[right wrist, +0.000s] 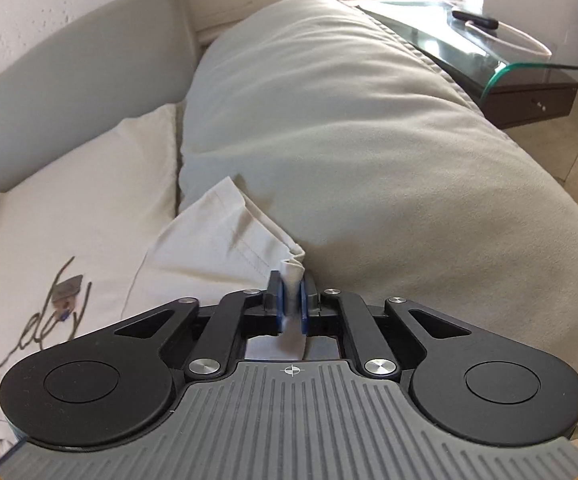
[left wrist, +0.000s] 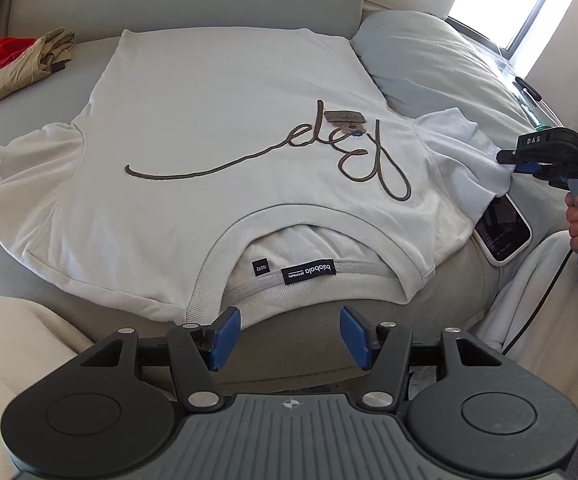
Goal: Fold clothes
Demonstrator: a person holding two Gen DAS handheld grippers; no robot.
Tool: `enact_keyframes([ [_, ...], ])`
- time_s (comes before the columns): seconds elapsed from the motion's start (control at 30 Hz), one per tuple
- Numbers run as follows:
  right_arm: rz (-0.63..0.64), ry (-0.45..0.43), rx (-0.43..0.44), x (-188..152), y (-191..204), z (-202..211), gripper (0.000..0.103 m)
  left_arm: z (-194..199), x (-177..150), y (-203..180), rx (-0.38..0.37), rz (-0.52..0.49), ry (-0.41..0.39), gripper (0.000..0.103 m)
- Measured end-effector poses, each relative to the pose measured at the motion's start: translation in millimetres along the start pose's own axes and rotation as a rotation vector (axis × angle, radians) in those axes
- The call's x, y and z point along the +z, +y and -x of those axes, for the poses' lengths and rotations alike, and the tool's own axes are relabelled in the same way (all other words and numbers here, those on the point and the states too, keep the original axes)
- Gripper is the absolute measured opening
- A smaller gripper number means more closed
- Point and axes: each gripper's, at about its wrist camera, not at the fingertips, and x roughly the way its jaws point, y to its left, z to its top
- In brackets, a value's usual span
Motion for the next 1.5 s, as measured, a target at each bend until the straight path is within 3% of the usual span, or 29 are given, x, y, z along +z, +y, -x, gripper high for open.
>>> enact_keyframes([
  [0.07,-0.029,-0.003,0.040,3,-3,12,0.046,1,-1,4,0.006,0.022,-0.006,0.058],
  [0.17,-0.064,0.002,0.124,8,-3,39,0.053,4,0,6,0.004,0.030,-0.012,0.058],
  [0.23,-0.095,0.087,0.250,0,-1,52,0.061,5,0,3,0.006,0.011,-0.018,0.058],
  [0.37,-0.279,0.355,0.487,-44,1,45,0.060,2,-2,-6,0.009,-0.036,-0.009,0.059],
  [0.5,-0.407,0.477,0.499,-84,2,18,0.052,1,-6,-10,0.014,-0.059,0.002,0.059],
  [0.6,-0.396,0.517,0.539,-101,14,4,0.052,1,-7,-7,0.018,-0.039,0.001,0.060],
  [0.93,-0.368,0.460,0.702,-111,28,-3,0.052,1,-8,-2,0.015,-0.003,0.002,0.060],
  [1.17,-0.308,0.441,0.688,-110,43,1,0.052,-1,-8,-2,0.012,-0.006,0.011,0.061],
  [1.23,-0.219,0.411,0.638,-109,51,8,0.036,-1,-9,-1,0.012,-0.007,0.014,0.061],
  [1.27,-0.163,0.395,0.599,-109,55,12,0.015,-1,-9,-1,0.012,-0.008,0.015,0.061],
  [1.3,-0.120,0.385,0.571,-108,59,14,0.005,-1,-9,-1,0.012,-0.009,0.016,0.061],
  [1.5,0.244,0.245,0.366,-105,105,62,0.001,0,-10,1,0.012,-0.014,0.023,0.061],
])
